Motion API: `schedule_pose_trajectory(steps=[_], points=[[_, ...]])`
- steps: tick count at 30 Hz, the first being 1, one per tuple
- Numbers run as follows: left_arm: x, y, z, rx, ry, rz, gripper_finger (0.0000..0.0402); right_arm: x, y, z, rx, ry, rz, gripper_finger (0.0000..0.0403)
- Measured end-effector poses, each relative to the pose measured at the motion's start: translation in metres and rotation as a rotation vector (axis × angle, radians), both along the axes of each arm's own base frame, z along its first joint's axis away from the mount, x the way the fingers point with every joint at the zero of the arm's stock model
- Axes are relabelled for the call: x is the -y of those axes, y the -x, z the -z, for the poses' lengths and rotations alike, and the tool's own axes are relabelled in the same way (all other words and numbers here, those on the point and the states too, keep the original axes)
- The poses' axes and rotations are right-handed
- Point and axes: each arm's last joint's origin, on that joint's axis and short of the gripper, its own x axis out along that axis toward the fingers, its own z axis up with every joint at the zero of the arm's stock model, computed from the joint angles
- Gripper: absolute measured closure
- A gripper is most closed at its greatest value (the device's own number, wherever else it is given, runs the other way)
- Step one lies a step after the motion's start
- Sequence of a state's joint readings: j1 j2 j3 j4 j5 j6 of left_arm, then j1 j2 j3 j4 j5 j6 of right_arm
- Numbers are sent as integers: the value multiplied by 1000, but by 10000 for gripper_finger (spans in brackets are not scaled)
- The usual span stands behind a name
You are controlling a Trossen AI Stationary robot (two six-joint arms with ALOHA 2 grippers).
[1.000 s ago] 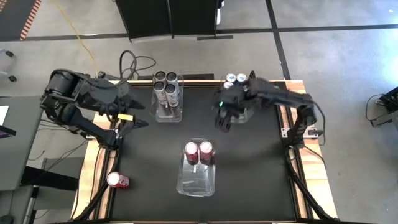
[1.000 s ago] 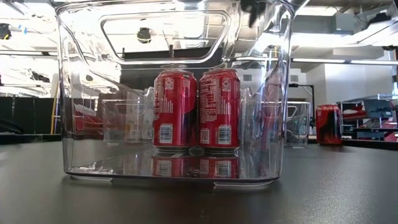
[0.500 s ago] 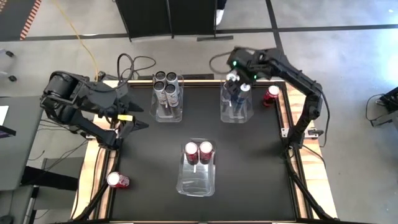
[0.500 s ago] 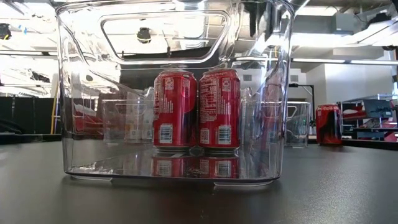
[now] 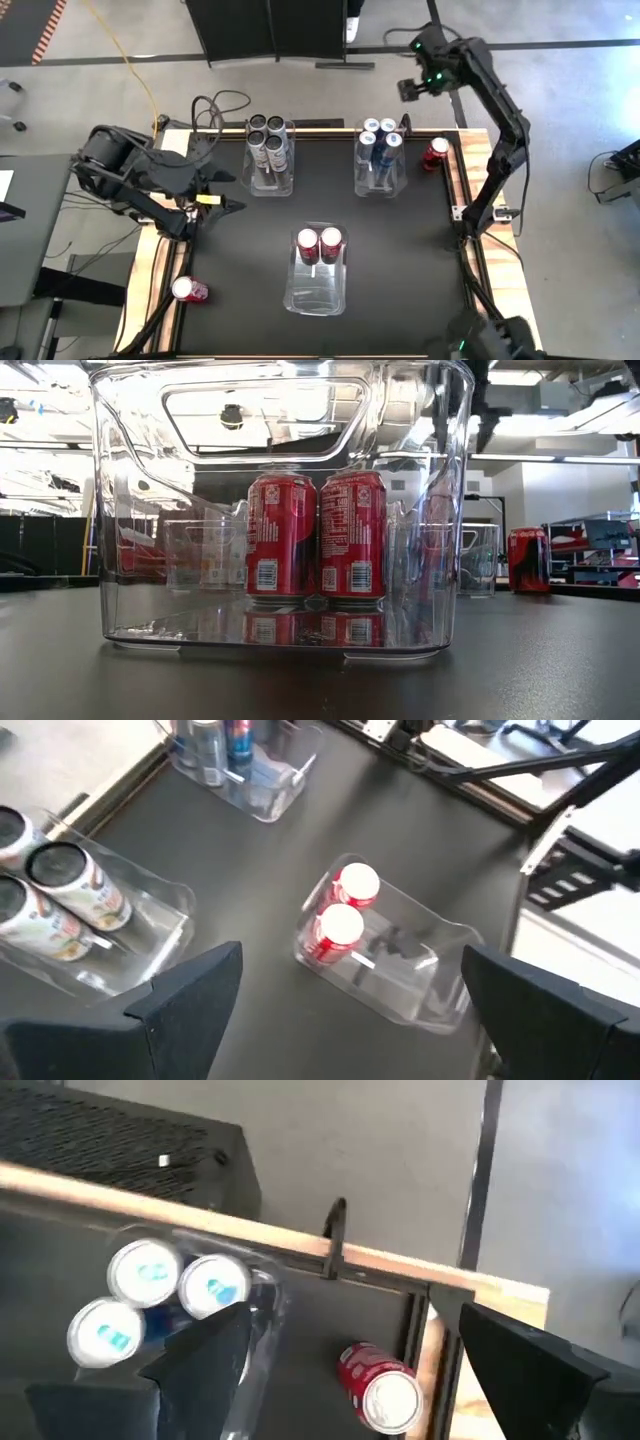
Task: Sort soda cans
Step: Put the top red soda can into the bottom transparent bin
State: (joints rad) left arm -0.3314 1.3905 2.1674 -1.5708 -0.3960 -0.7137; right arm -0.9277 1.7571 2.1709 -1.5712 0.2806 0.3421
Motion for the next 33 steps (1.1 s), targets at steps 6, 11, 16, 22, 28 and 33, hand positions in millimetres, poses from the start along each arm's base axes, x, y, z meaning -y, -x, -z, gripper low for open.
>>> schedule_pose_trajectory(steps=[6,11,16,22,28,33], points=[[6,-21,9,-49,-100,-4,31,37,25,41,38,-213,69,26],[8,-35,15,-74,-178,-35,31,41,45,79,-31,-359,128,27],[-1,-36,14,-86,-237,-48,31,35,49,98,-19,-448,113,36],[-17,-39,14,-114,-263,-88,31,36,42,102,-37,-393,184,43],[-30,-41,15,-151,-288,-65,31,35,33,110,-39,-490,74,43],[-39,-42,14,-195,-373,-12,31,23,11,112,-91,-490,-30,43]])
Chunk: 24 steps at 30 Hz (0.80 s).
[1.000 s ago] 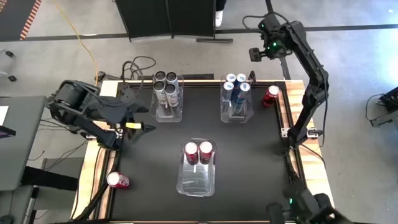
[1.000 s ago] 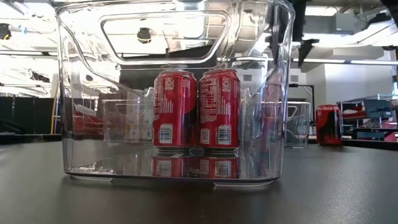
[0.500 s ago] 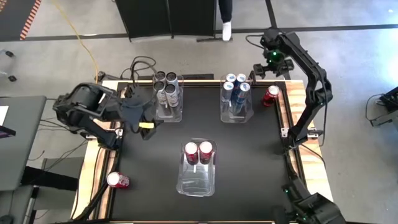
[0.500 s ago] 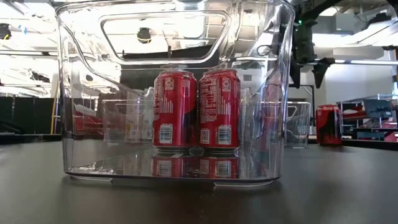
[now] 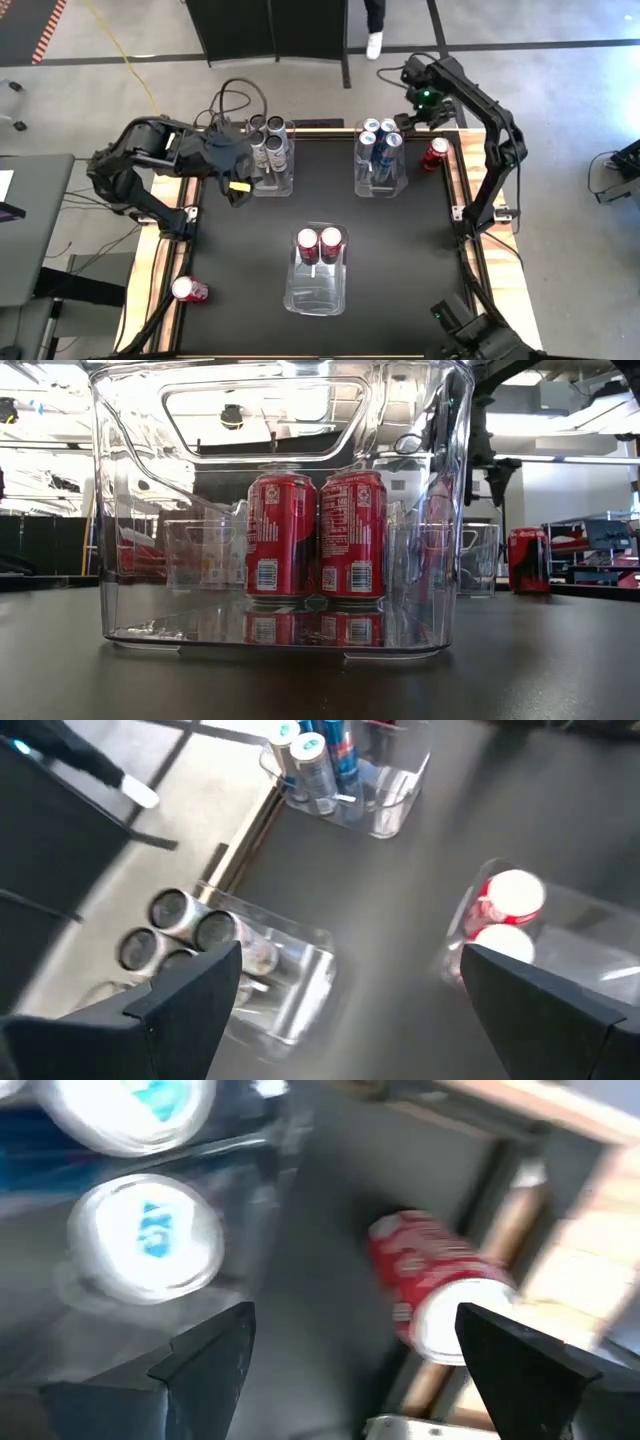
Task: Sort soda cans
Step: Put the top red soda can into the bottom transparent bin
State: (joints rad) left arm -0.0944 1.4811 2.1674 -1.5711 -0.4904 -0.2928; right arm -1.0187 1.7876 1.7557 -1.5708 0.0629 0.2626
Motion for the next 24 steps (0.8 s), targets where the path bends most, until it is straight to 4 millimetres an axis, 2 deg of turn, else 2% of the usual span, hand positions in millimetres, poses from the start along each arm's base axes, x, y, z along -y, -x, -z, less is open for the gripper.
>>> schedule_pose_trajectory(steps=[4,9,13,16,24], points=[[-7,-6,1,-41,-68,40,31,6,-3,9,-71,22,111,43],[-22,-9,4,-77,-78,-8,31,8,-15,14,79,-32,134,45],[-34,-12,12,-120,-31,-20,31,-1,-23,-4,66,168,216,45],[-41,-15,22,-178,-2,27,31,-9,-17,-16,53,232,309,45],[-61,-19,45,-313,-12,10,31,-29,-2,-23,-145,359,554,45]])
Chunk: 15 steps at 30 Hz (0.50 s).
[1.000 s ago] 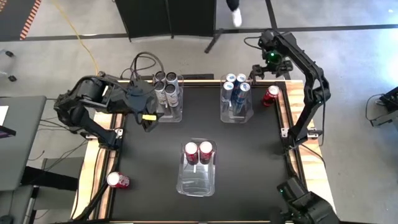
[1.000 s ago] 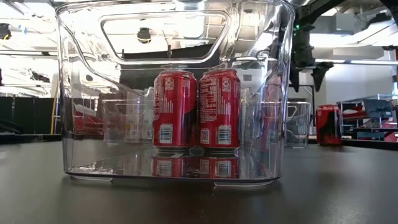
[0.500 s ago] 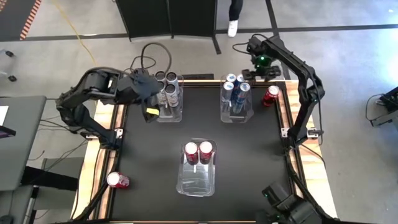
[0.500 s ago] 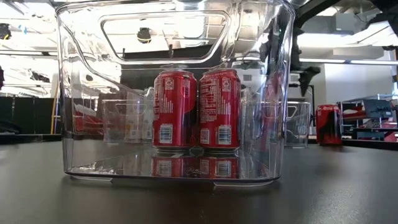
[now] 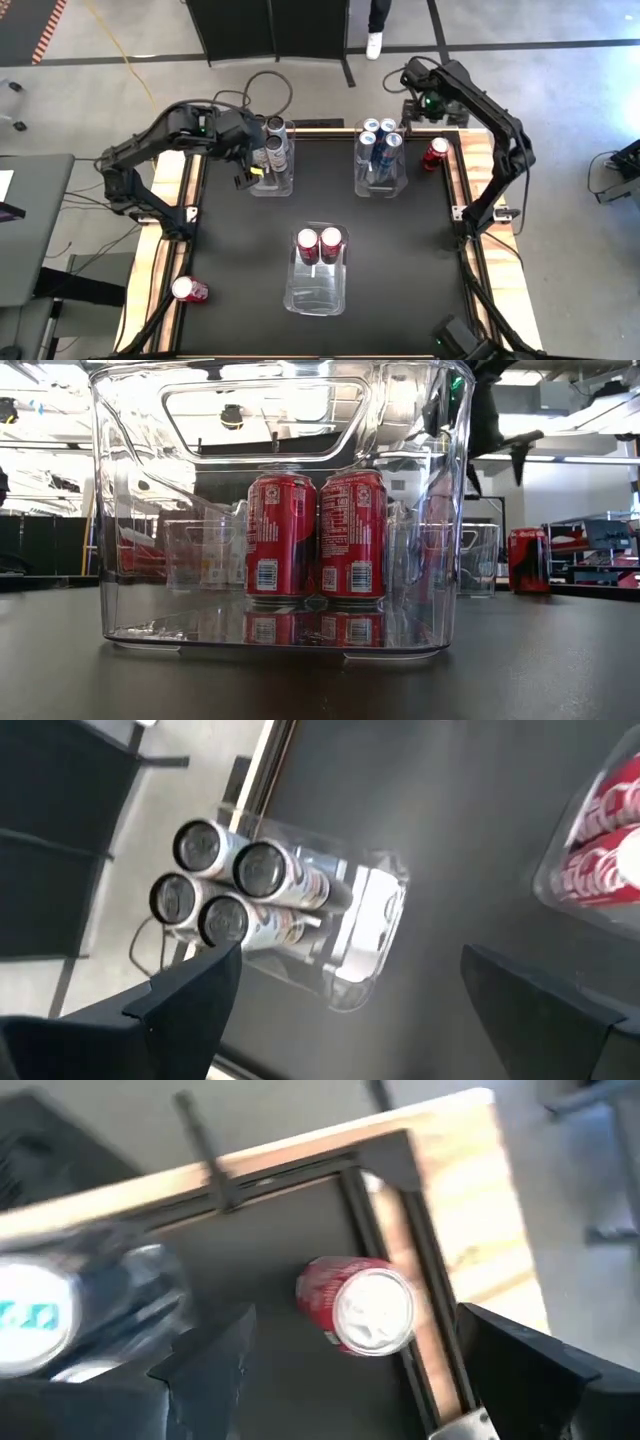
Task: Sort soda cans
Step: Put the top red soda can into the bottom transparent bin
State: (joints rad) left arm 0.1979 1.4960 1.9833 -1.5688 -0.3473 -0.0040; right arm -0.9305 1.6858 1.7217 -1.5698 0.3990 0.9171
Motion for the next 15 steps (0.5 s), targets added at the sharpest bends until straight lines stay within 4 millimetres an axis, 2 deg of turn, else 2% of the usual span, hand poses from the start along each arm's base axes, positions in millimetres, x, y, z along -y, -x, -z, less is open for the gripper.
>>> schedule_pose_trajectory(steps=[4,9,15], points=[[-4,-3,11,-39,2,-4,31,-11,8,3,22,53,141,45],[-4,1,19,-73,1,6,31,-21,29,22,49,-6,291,45],[-2,13,23,-40,-2,9,31,-30,38,39,138,23,345,45]])
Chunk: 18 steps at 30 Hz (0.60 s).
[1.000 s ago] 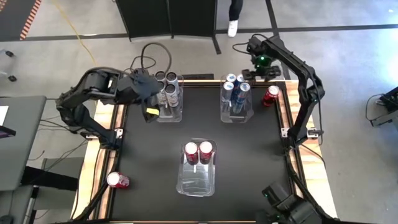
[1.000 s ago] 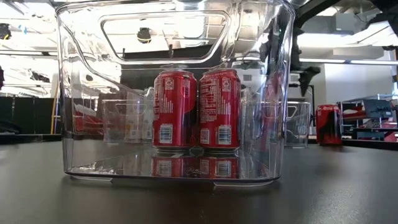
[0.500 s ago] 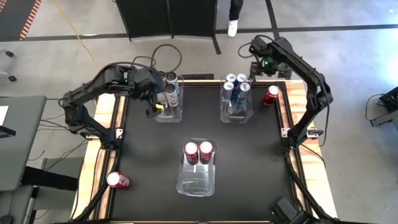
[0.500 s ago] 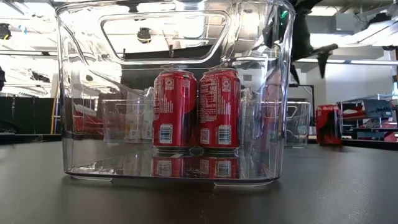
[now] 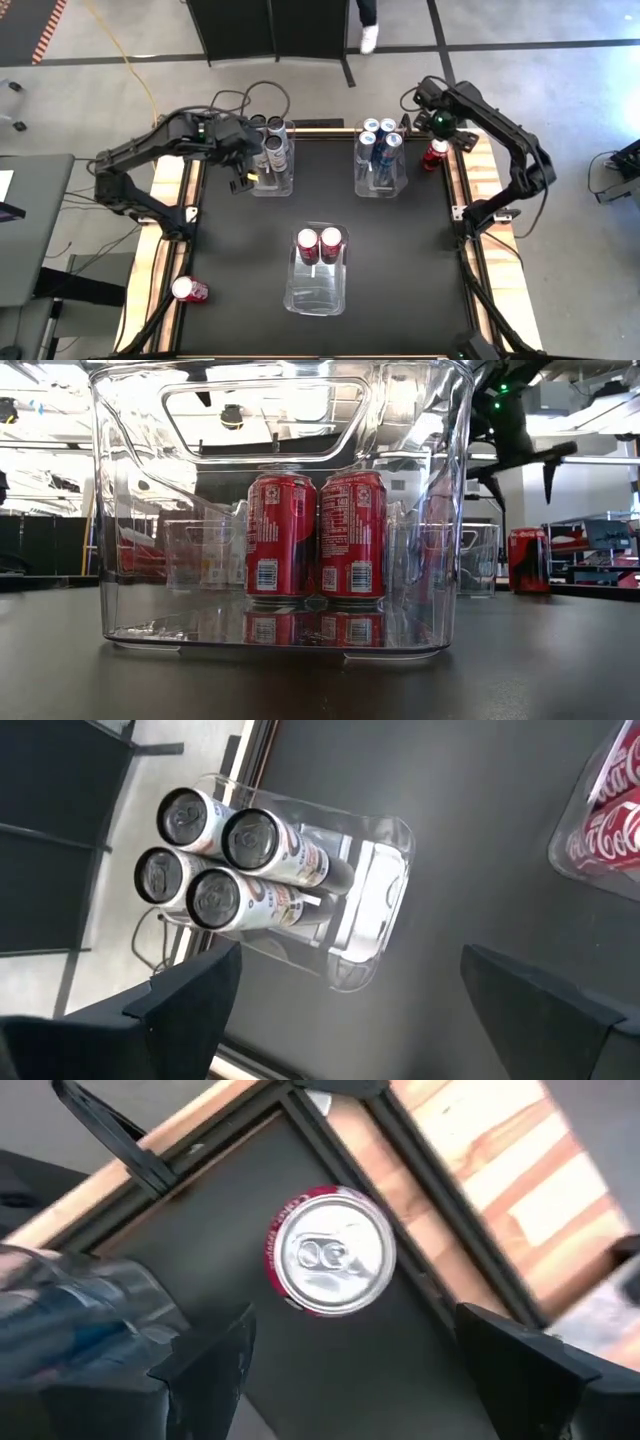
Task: Sort soda cans
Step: Put the top red soda can into the bottom transparent bin
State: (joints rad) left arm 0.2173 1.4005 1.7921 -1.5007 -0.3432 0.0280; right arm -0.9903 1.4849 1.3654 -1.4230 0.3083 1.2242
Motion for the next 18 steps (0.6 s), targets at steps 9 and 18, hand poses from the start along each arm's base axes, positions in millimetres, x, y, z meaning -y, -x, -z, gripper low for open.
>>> schedule_pose_trajectory(steps=[9,18], points=[[5,21,3,52,25,-41,31,8,9,22,35,-46,30,45],[7,30,0,95,38,-80,31,16,10,37,80,-9,34,45]])
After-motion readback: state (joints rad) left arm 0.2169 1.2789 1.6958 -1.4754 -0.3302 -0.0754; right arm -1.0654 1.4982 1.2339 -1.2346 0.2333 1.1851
